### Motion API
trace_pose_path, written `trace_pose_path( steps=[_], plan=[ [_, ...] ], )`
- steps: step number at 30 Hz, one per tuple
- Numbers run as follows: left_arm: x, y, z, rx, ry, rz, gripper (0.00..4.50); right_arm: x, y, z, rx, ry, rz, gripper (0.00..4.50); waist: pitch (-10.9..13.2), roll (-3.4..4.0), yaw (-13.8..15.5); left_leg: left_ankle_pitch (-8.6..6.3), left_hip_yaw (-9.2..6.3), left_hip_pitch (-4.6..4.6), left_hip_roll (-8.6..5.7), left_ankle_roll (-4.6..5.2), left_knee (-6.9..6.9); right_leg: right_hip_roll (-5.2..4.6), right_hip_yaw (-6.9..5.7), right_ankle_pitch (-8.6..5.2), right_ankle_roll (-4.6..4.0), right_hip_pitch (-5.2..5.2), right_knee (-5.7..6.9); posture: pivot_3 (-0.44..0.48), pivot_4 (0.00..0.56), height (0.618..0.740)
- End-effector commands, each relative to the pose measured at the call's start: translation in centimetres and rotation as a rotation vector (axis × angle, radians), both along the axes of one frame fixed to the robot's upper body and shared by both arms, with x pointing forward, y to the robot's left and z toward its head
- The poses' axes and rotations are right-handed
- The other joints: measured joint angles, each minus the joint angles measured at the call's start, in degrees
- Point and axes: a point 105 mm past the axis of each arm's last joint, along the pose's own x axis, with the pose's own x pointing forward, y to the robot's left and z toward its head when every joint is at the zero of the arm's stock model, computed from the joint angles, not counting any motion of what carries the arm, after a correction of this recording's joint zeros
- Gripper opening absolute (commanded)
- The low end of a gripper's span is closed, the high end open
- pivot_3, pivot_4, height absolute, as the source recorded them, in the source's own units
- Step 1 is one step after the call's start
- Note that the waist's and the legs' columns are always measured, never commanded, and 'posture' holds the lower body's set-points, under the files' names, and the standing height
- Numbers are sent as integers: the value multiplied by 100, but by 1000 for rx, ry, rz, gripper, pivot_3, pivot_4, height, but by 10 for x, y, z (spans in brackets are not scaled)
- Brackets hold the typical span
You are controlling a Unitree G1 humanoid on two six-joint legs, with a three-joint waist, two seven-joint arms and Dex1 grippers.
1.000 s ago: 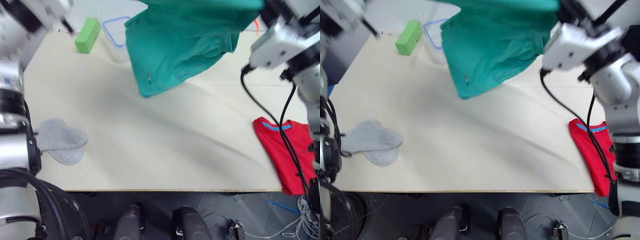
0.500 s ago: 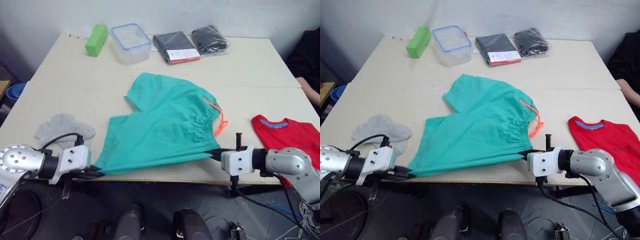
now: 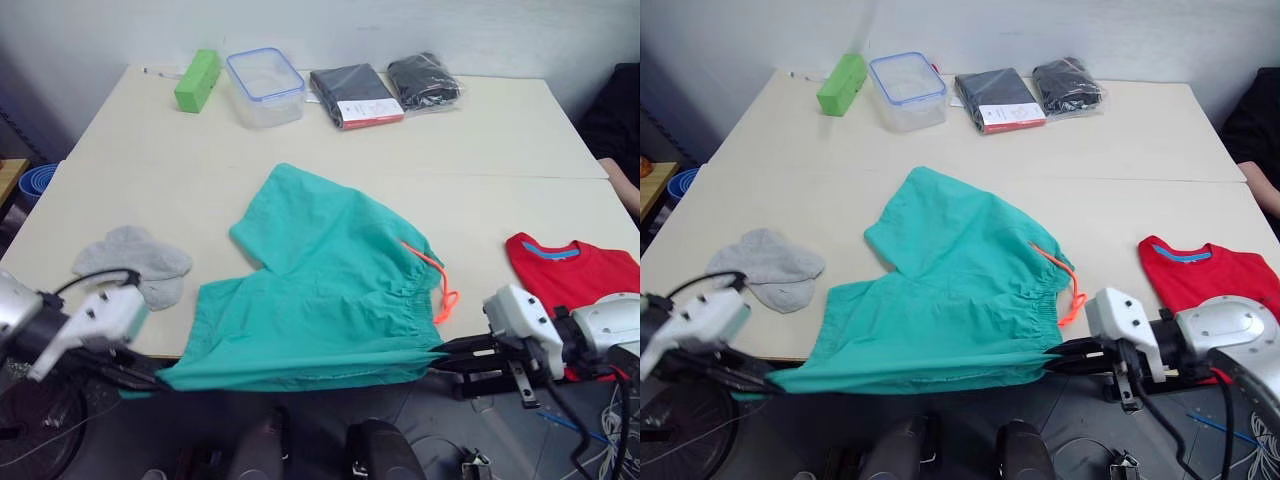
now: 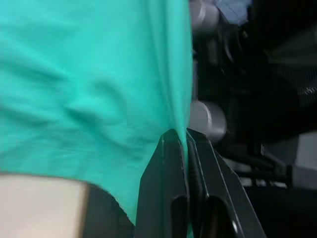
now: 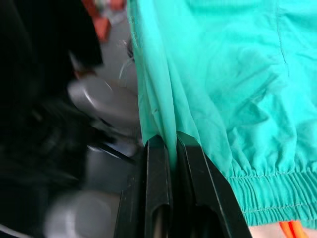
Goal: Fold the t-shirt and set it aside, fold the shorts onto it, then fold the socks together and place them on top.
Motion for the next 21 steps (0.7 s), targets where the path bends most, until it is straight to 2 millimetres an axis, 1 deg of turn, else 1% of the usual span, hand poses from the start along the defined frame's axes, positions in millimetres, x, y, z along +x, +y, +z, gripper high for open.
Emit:
trace_pose_path(
  steps=[1,2,3,4,6,7,9,10,12,15,18,21],
  plan=[
    [40,-6,38,-132,-59,-19,20,23,-8,28,199,121,-161,0,4,-2,71,3,0,-2,-2,3,1,0,0,1,3,1,-5,0,150,740],
    [66,-12,49,-166,-128,5,20,32,-11,32,250,140,-218,0,4,-1,72,16,-6,-4,-4,2,2,3,-1,7,7,-1,0,0,150,740],
    [91,-21,60,-186,-189,29,20,40,-13,35,293,159,-267,0,-13,-1,150,23,-7,-14,-6,-2,0,11,0,16,11,-12,1,0,150,740],
    [114,-29,70,-192,-254,46,20,47,-15,37,326,176,-309,0,-16,-11,209,43,-12,-9,-15,18,6,22,-4,24,15,-1,9,0,150,740],
    [156,-43,84,-179,-388,78,20,58,-18,36,359,206,-387,0,-21,-20,227,60,-7,-29,-17,8,20,40,-1,35,28,-18,18,0,150,740],
    [172,-53,90,-171,-457,77,20,63,-19,34,369,220,-428,0,-19,-23,230,68,3,-28,-27,-4,23,32,5,38,33,-20,24,0,150,740],
    [202,-76,102,-164,-600,96,20,72,-22,30,387,227,-510,0,-15,-30,225,62,16,-52,-27,8,43,25,1,43,43,-35,12,0,150,740],
    [212,-87,106,-163,-660,105,20,75,-23,29,394,229,-547,0,-15,-29,206,55,22,-76,-30,19,52,17,-1,47,51,-60,17,0,150,740],
    [229,-104,109,-125,-795,100,20,83,-27,24,391,205,-633,0,-14,-29,180,42,38,-153,-30,38,79,12,-19,59,72,-126,36,0,150,740],
    [245,-123,110,-58,-983,96,20,94,-34,17,381,165,-764,0,-11,-33,117,22,55,-160,-44,58,82,-15,-50,72,98,-134,30,0,150,740],
    [254,-135,110,4,-1132,101,20,96,-37,16,388,137,-823,0,-8,-34,89,19,53,-162,-50,62,84,-23,-59,77,106,-134,26,0,150,740],
    [264,-150,116,-9,-1249,173,20,104,-46,16,399,84,-937,0,-6,-39,87,19,49,-162,-48,63,102,-23,-59,77,106,-132,19,0,150,740]
  ],
)
